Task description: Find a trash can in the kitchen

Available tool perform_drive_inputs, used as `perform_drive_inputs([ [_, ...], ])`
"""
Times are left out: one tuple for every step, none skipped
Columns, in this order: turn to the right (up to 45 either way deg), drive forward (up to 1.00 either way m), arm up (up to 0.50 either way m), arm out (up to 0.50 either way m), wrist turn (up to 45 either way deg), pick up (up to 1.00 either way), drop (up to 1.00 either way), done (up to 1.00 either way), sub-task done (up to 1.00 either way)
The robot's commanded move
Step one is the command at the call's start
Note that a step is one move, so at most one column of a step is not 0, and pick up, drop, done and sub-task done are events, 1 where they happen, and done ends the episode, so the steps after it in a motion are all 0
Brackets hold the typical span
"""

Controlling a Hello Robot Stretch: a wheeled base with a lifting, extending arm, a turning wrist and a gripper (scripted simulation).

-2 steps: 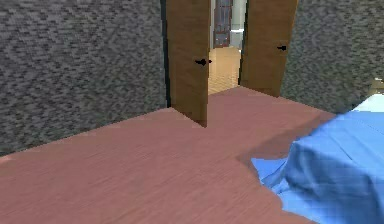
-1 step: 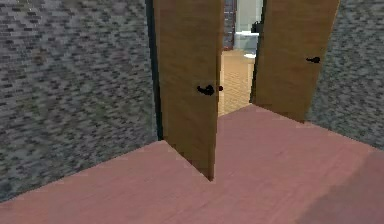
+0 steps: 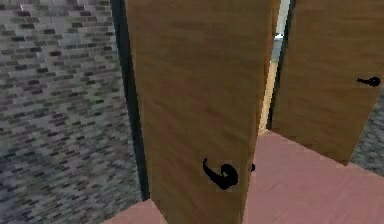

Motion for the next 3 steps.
perform_drive_inputs([
  [45.0,0.0,0.0,0.0,0.0,0.0,0.0,0.0,0.0],
  [6.0,0.0,0.0,0.0,0.0,0.0,0.0,0.0,0.0],
  [0.0,0.75,0.0,0.0,0.0,0.0,0.0,0.0,0.0],
])
